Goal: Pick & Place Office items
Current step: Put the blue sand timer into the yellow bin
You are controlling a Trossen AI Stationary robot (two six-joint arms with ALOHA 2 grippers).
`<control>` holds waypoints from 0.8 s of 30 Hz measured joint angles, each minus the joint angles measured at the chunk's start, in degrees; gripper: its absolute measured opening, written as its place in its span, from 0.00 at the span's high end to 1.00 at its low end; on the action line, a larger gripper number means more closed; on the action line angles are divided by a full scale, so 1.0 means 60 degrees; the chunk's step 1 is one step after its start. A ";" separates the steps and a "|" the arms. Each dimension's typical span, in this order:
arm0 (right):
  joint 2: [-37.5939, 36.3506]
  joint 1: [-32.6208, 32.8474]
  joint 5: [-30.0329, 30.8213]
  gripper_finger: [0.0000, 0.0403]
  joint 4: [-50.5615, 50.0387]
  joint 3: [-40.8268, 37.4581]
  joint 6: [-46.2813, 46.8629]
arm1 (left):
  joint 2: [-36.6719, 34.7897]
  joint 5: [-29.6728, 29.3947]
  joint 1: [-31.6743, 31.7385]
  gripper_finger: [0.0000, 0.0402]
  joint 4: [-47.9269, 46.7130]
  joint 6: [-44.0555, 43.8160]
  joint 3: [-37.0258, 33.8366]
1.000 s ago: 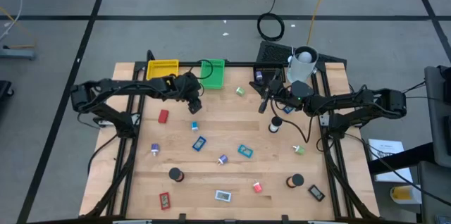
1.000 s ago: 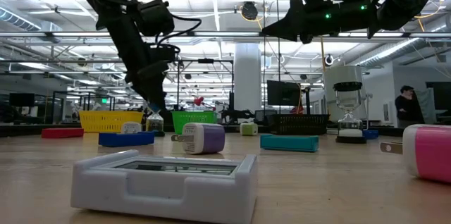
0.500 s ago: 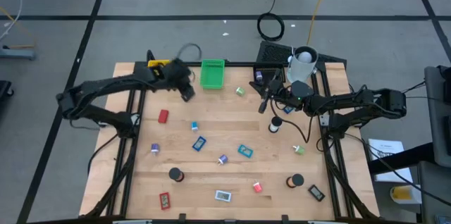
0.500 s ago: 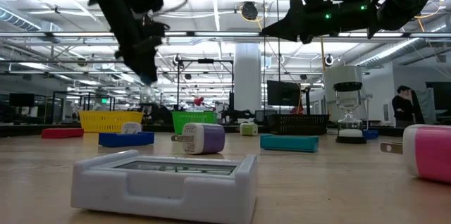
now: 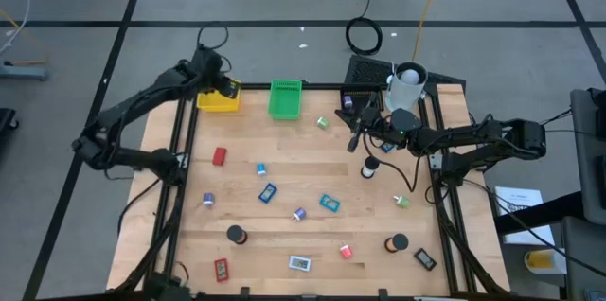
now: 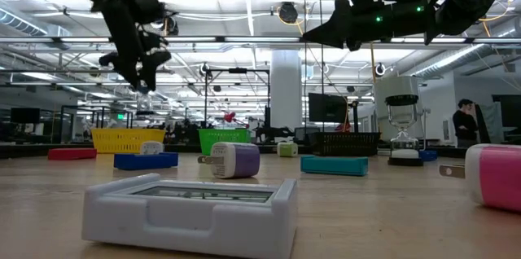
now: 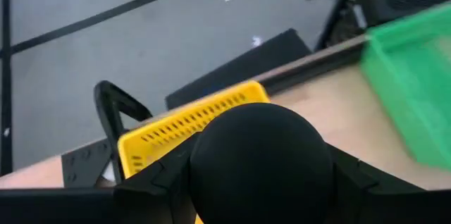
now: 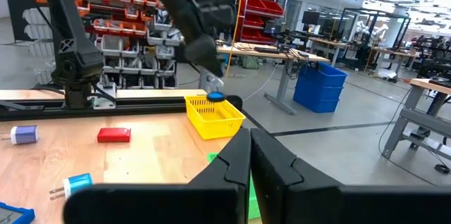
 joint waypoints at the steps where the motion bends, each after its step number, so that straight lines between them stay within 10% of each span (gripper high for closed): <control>1: 0.0000 0.0000 0.0000 0.99 0.0000 0.0000 0.0000 | 0.0198 -0.0090 0.0180 0.49 0.0066 -0.0071 0.0000; 24: 0.0000 0.0000 0.0000 0.99 -0.0024 0.0000 -0.0015 | 0.1381 -0.1623 0.0669 0.49 0.0741 -0.4539 -0.0737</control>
